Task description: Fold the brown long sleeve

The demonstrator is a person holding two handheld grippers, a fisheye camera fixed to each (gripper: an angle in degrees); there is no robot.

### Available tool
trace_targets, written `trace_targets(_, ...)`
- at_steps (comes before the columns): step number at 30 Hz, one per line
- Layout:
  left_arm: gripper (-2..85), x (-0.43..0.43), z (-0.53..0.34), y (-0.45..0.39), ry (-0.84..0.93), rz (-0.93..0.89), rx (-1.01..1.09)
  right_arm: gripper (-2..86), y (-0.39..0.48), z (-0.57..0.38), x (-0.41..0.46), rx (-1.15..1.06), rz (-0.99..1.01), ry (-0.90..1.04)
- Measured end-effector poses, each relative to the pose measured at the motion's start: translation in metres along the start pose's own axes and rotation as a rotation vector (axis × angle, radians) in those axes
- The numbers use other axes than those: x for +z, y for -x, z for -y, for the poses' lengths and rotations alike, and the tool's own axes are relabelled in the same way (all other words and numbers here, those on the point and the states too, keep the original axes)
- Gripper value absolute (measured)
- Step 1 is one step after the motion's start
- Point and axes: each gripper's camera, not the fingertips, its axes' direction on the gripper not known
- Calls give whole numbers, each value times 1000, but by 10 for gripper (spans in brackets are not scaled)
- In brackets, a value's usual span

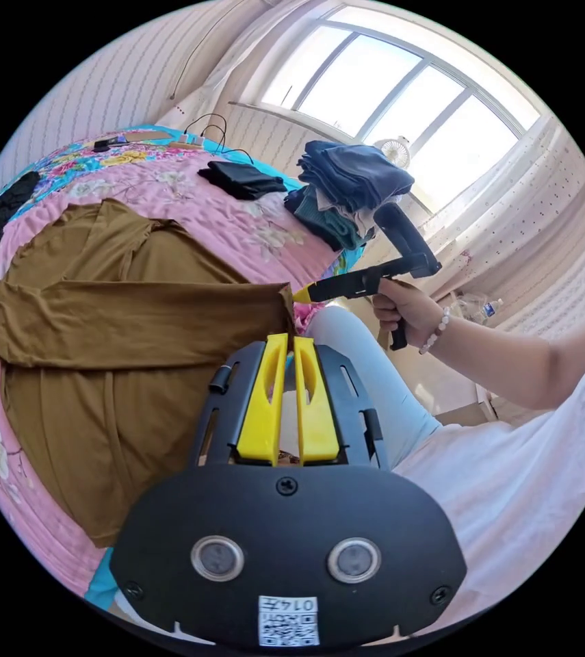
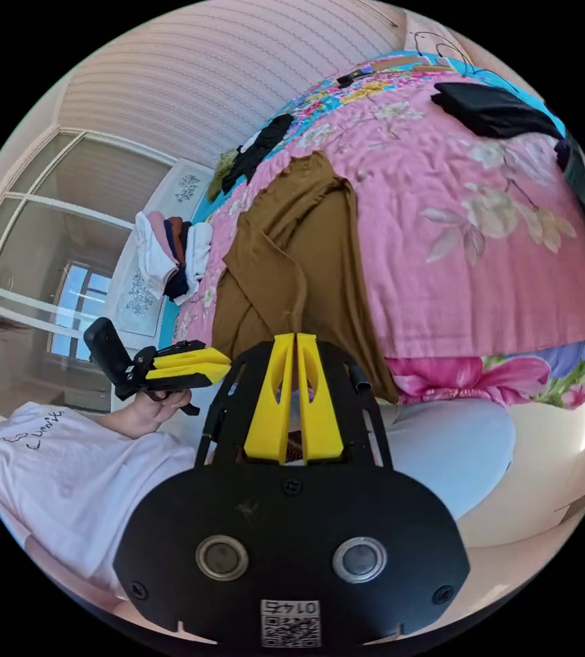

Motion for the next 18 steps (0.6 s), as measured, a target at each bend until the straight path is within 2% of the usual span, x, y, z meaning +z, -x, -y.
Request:
trace_targets(5, 7, -19, -12, 61, 22, 4, -120, -1, -62, -5, -1, 133, -44, 93)
trace_targets(8, 7, -49, -18, 129, 3, 143, -263, 3, -79, 8, -8, 120, -70, 98)
trace_targets(13, 46, -109, 11, 248, -103, 357, -442, 29, -71, 105, -6, -86, -147, 65)
trace_targets(18, 59, -131, 56, 359, -160, 375, -610, 55, -53, 227, 23, -232, -181, 35)
